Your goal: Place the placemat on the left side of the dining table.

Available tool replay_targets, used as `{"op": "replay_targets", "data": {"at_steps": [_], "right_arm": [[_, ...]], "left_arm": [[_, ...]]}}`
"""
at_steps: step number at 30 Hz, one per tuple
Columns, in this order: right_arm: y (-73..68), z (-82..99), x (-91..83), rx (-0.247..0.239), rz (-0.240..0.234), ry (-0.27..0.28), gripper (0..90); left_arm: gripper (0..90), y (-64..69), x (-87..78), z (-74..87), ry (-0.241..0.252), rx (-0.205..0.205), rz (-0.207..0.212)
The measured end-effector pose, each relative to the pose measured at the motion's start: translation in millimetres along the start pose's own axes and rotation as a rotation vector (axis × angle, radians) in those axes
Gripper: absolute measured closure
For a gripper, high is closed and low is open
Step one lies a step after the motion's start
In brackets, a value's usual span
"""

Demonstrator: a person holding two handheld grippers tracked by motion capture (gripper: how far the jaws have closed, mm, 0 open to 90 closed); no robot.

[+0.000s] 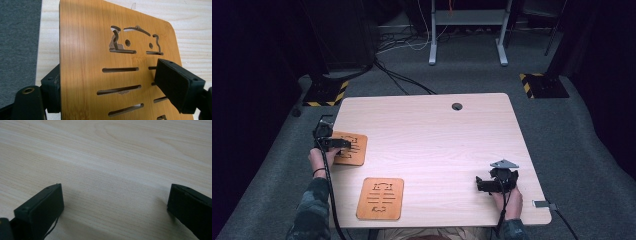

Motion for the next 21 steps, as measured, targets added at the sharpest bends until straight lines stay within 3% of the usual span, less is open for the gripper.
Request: {"op": "replay_targets", "data": {"at_steps": [5,8,15,21], "right_arm": [[0.0,0.0,0.0,0.0,0.0,0.0,0.0],[0.0,0.0,0.0,0.0,0.0,0.0,0.0],[0.0,0.0,0.0,0.0,0.0,0.0,0.0],[0.0,0.0,0.0,0.0,0.0,0.0,0.0]], "left_arm": [[15.8,-1.6,2.7,1.4,-0.008,0.002,0.009],[15.1,-1.2,5.3,1.6,-0.003,-0.021,0.011],[13.9,-0.9,8.9,1.1,-0.004,-0.01,0.008],[10.6,-0.4,12.6,2.5,-0.016,-0.003,-0.03]]}}
Point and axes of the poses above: each handheld gripper's, and its own axes: x roughly forward along the jaws, z roughly out of its underside, y roughly to its right, the point moved 5 cm from there along x, roughly forward along the jaws, and after that the axes turned 4 degrees about y, right-handed, at the moved point
